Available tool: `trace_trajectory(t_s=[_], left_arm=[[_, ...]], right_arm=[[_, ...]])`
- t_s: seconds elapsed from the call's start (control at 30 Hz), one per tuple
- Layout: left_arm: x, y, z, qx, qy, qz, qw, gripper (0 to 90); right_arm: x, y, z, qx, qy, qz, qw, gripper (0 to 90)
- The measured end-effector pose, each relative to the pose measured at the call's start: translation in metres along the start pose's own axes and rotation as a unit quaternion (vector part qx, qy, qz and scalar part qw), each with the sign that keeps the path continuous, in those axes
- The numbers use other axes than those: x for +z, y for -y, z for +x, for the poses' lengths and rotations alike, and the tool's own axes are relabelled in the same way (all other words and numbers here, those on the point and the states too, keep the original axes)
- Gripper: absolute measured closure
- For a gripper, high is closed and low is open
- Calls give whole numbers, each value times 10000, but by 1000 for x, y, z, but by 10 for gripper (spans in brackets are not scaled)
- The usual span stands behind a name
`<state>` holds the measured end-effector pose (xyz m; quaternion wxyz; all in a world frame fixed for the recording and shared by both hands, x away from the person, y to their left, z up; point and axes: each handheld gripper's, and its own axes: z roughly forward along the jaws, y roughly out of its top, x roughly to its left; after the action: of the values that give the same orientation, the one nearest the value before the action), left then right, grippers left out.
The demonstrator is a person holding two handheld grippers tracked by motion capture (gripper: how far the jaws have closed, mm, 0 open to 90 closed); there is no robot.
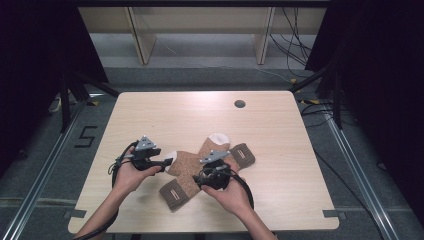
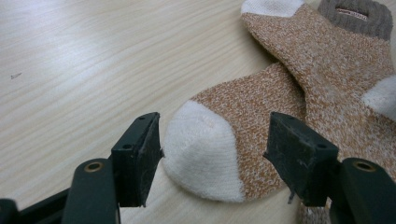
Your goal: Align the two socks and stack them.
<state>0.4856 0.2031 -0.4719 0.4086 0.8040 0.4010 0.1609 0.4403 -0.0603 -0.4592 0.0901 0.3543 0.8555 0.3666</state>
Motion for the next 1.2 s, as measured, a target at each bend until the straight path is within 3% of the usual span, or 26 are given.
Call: trace_trajectory(t_s=[0.07,0.13,0.23,0.33,0.4,0.6,0.63,0.8,1.07,1.2], left_arm=[[-2,2,0,-37,-27,-14,10000,345],[-4,4,1,-41,-39,-4,10000,345],[-7,3,4,-39,-22,28,10000,344],[-8,1,3,-50,-52,-8,10000,344],[-8,0,3,-40,-42,-30,10000,343],[-8,2,7,-111,-7,-26,9999,343],[-8,4,7,-168,-69,-58,9998,343],[-9,6,9,-202,-50,-63,9998,343],[-12,4,9,-185,-49,-91,9998,343],[-11,4,10,-199,-14,-73,9998,343]], right_arm=[[7,-1,5,-203,-56,-99,9997,485],[11,-3,12,-172,-207,26,9996,485],[18,-7,21,-453,-355,93,9983,483],[22,-9,30,-407,-467,252,9978,482],[26,-10,36,-589,-529,244,9966,479],[33,-10,48,-607,-727,296,9951,469],[37,-9,54,-749,-869,338,9928,460],[40,-9,66,-850,-1073,384,9898,455],[49,-4,80,-1253,-989,636,9851,482],[51,-1,82,-1414,-812,604,9848,557]])
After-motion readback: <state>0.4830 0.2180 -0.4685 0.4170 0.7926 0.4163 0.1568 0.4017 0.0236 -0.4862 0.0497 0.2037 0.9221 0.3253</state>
